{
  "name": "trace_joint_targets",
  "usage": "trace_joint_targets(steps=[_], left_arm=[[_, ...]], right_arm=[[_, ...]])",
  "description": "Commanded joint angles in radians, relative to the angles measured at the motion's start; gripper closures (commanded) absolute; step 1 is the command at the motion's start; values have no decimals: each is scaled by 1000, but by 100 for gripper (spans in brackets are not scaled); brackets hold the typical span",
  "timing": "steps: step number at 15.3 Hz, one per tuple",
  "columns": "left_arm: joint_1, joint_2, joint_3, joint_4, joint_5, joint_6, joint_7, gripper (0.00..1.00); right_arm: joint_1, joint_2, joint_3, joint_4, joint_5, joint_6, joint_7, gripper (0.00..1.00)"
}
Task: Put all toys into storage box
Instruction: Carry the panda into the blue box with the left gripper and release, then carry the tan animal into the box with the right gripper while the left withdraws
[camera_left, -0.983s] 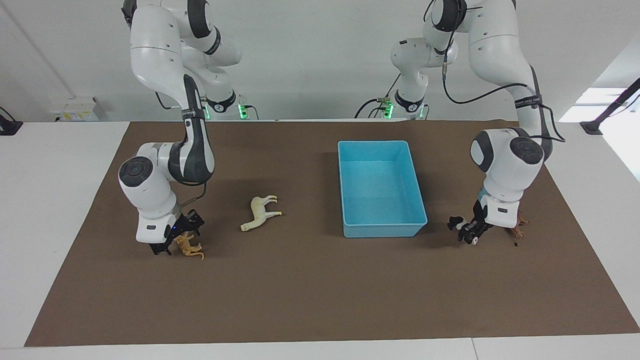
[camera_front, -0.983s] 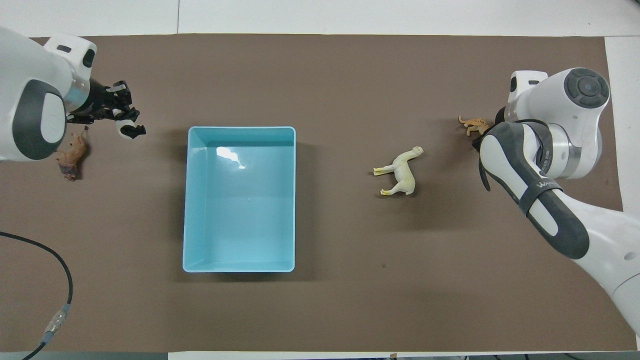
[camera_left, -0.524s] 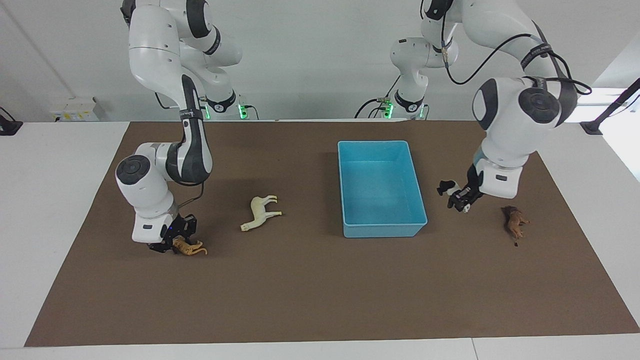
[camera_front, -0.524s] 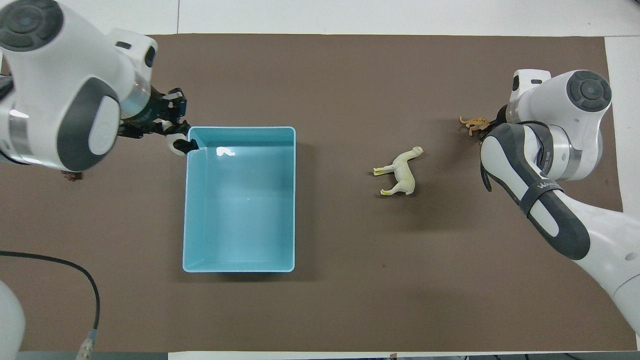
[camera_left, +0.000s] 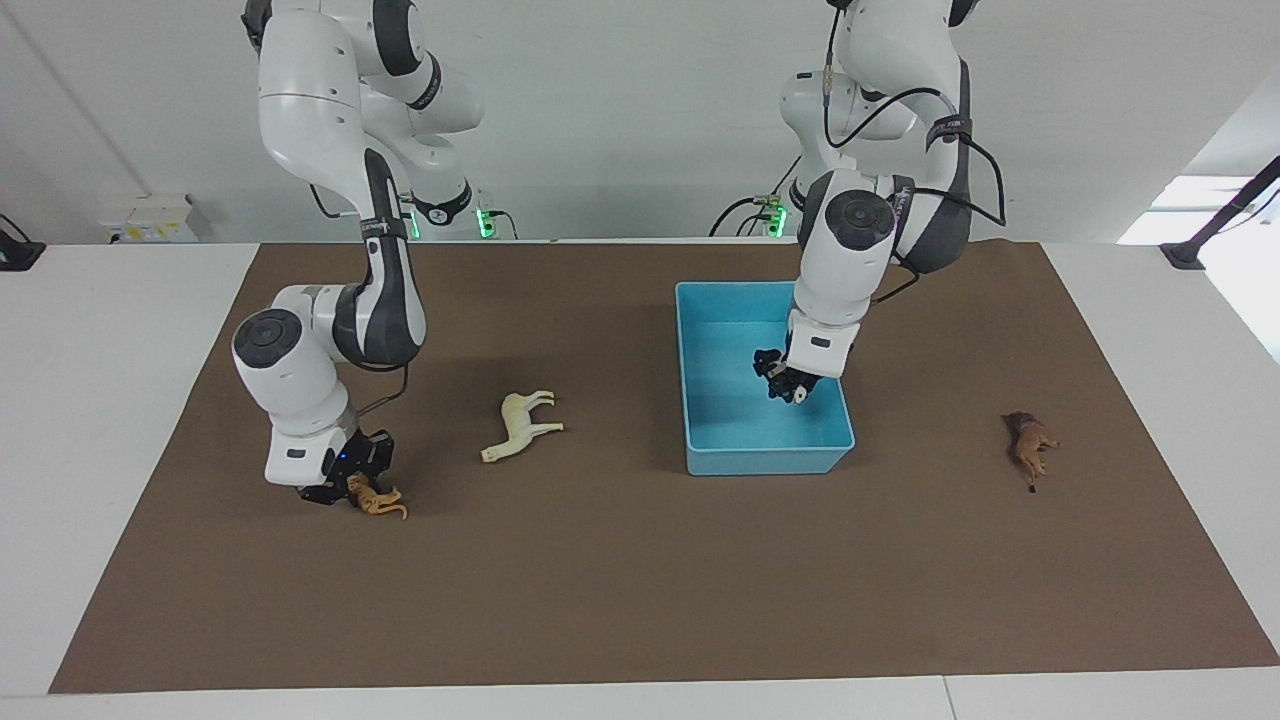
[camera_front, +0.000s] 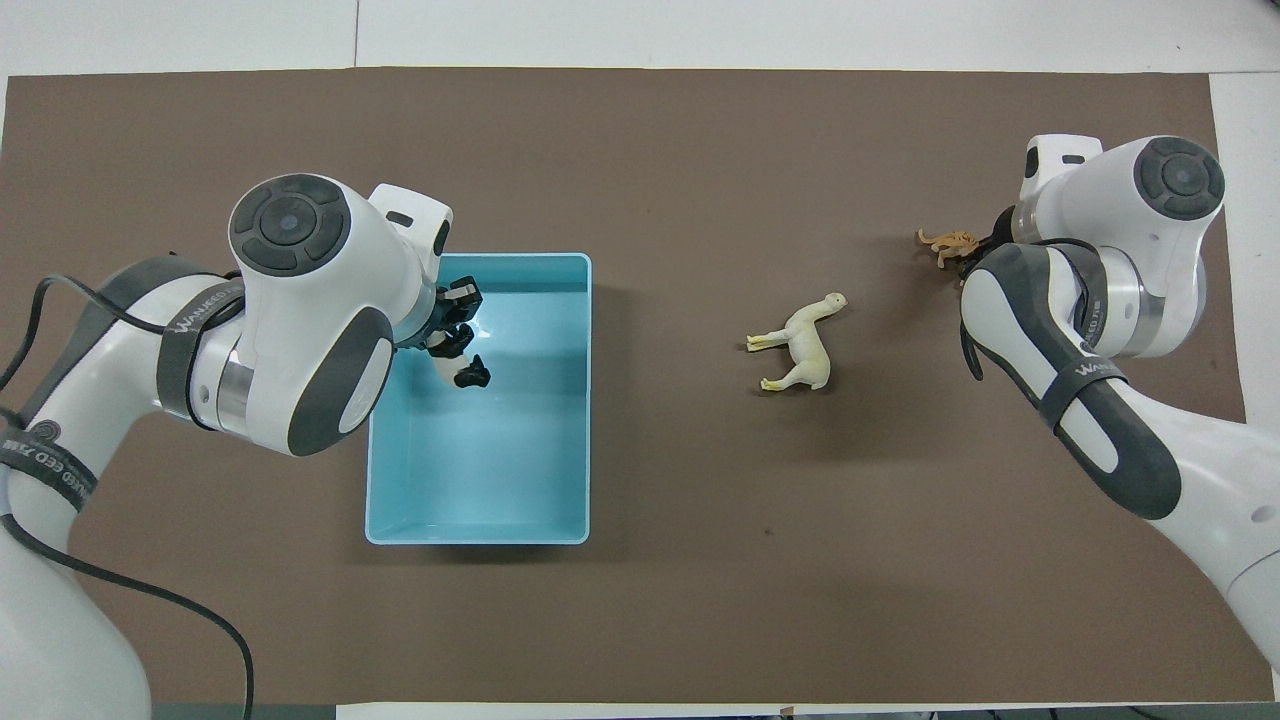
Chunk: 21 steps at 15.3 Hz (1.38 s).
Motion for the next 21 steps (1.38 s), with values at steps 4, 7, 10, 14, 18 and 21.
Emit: trace_joint_targets(steps=[4,7,10,14,18,21], left_arm=[[71,-60,38,80,17,-109,227,0],[244,-51,38,80,17,-39,510,0],[405,-43,38,49,17,93,831,0],[545,27,39,19,17,249,1029,0],[599,43,41,-121,16,436,966,0],[640,98,41,-142,16,509,960,0]], right_arm=[[98,-101,64,184,-8,-307,348,100],[268,-84,64,340,-10,-454,637,100],[409,-70,65,374,-7,-416,926,100],[561,-41,66,362,59,-251,1095,100],[696,89,61,371,41,-72,1272,100],[744,151,61,370,0,8,1326,100]])
